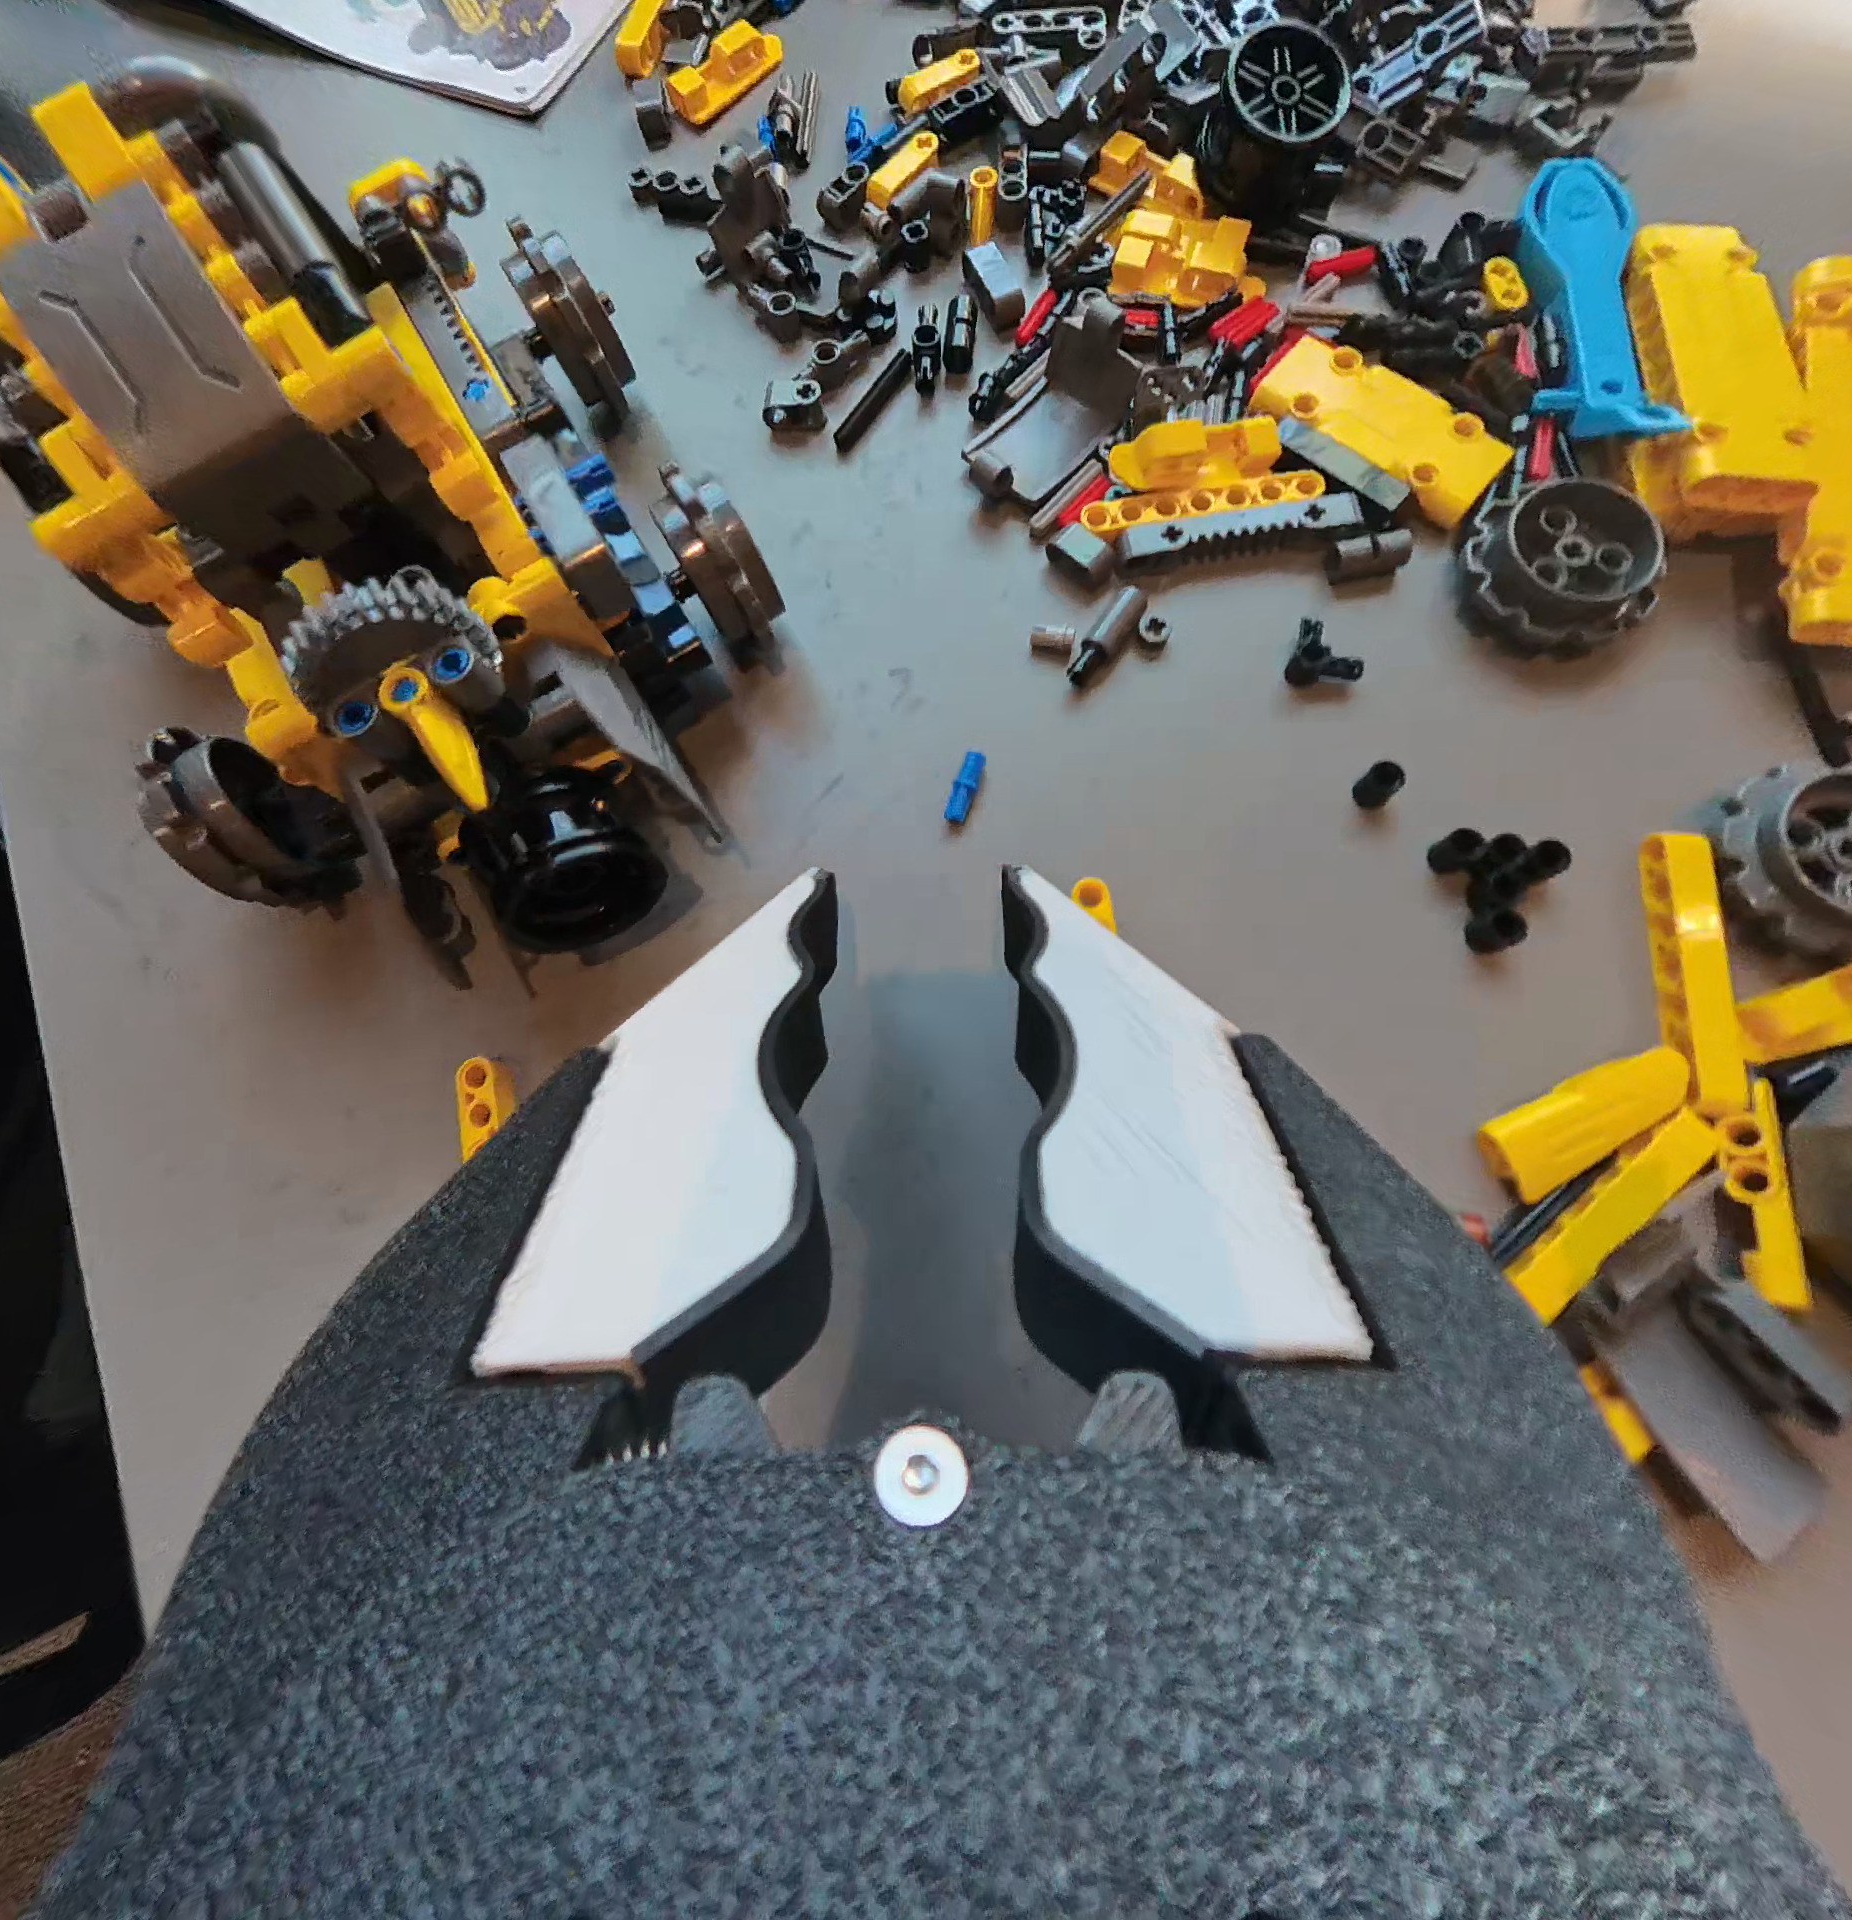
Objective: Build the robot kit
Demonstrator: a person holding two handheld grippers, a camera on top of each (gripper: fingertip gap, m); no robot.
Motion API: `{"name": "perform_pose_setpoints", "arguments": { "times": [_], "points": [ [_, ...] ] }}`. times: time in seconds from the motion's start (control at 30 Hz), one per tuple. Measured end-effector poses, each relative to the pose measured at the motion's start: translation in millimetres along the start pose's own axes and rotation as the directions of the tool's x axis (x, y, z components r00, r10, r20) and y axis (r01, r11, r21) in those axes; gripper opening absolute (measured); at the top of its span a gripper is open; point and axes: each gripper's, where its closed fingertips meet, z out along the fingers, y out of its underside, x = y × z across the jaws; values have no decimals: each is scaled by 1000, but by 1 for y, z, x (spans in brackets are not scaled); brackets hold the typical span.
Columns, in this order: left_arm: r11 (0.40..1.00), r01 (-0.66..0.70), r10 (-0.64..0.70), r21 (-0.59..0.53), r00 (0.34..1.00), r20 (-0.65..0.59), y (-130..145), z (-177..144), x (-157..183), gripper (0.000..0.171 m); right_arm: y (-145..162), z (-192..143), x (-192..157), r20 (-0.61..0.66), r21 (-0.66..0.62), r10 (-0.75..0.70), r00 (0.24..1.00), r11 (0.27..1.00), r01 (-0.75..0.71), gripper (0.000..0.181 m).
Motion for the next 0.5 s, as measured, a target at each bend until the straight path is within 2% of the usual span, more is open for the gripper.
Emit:
{"name": "perform_pose_setpoints", "arguments": {
  "times": [0.13, 0.17, 0.23, 0.4, 0.5],
  "points": [
    [1000, 20, -20, 14, 1000, -13, -4, 4, -1, 21, -7, 20, 12, 19, -65, -10, 1000, 998, 11, 32],
    [999, 36, -35, 17, 999, -23, -5, 5, -2, 21, -5, 25, 16, 18, -91, -10, 1000, 996, 11, 28],
    [997, 71, -70, 19, 997, -44, -7, 7, -4, 21, -4, 32, 20, 29, -108, -12, 1000, 994, 15, 8],
    [991, 133, -129, 32, 985, -115, -10, 6, -3, 19, 7, 21, 16, 35, -118, 10, 999, 993, -6, 4],
    [989, 138, -129, 52, 982, -139, -12, 3, -1, 16, 16, 13, -2, 84, -87, 72, 994, 994, -65, 4]
  ]
}}
